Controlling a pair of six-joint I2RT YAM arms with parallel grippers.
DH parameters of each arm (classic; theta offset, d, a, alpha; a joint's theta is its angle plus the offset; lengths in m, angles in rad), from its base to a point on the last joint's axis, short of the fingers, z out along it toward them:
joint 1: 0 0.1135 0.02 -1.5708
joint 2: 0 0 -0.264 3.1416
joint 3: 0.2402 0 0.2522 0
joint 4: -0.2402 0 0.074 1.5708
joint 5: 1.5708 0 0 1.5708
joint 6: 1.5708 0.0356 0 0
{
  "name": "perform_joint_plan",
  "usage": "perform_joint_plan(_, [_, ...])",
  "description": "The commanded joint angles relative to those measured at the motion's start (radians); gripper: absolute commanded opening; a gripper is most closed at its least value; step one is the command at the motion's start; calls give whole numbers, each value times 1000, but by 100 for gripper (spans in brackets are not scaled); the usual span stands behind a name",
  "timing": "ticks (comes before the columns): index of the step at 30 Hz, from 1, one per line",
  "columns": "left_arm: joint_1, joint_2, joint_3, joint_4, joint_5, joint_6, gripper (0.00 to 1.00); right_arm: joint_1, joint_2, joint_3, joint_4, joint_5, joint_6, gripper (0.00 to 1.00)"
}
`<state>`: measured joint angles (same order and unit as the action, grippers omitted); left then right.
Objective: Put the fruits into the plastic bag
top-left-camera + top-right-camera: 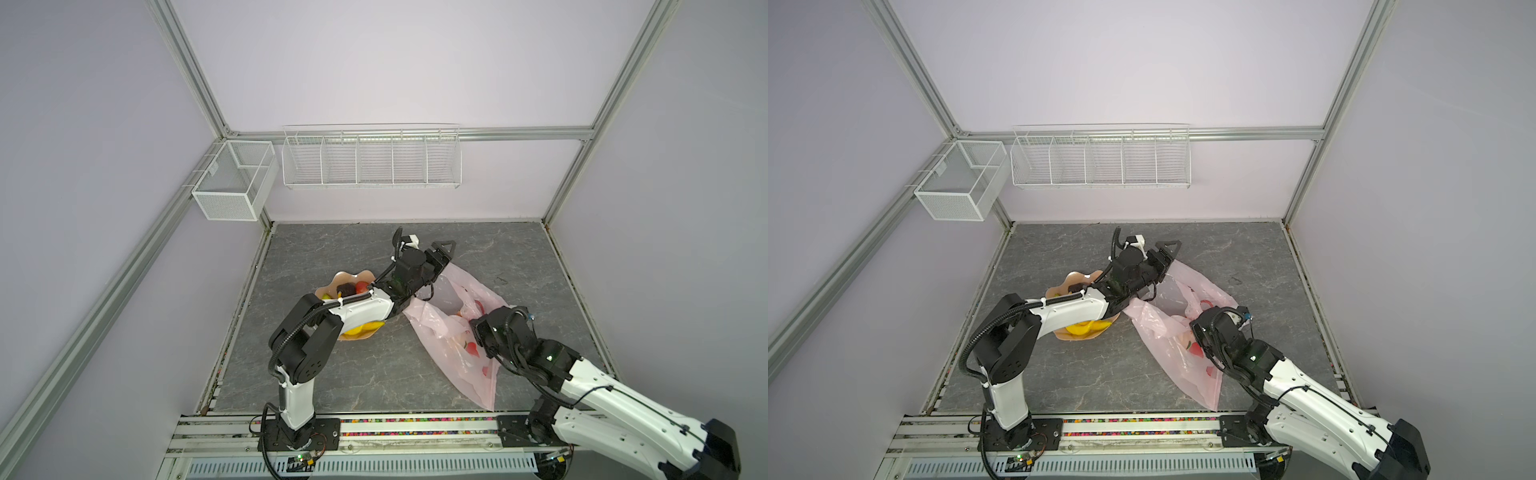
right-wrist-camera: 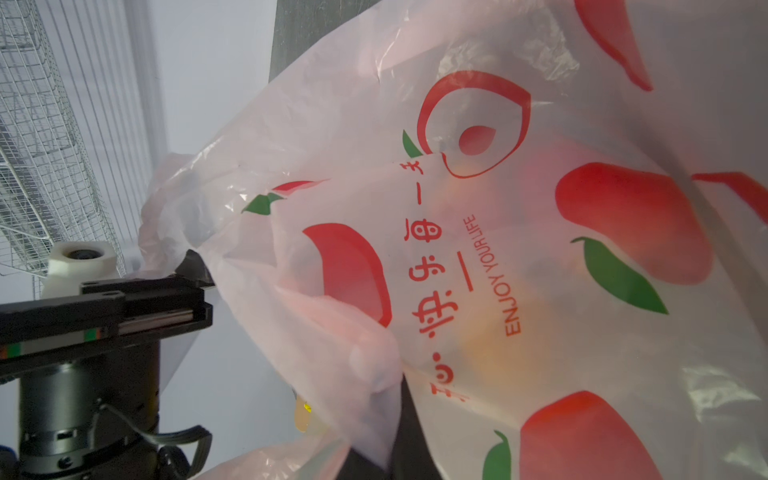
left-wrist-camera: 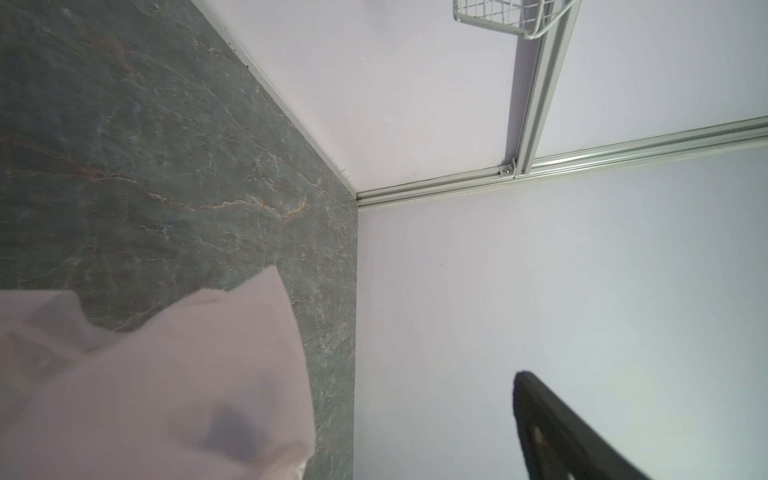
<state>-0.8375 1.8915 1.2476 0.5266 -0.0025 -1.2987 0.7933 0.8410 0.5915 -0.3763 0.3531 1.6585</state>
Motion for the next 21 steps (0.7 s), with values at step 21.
perform_joint_plan(21, [83,-216,175,-857,174,349,88,-8,-61,22,-70,-9,10,6])
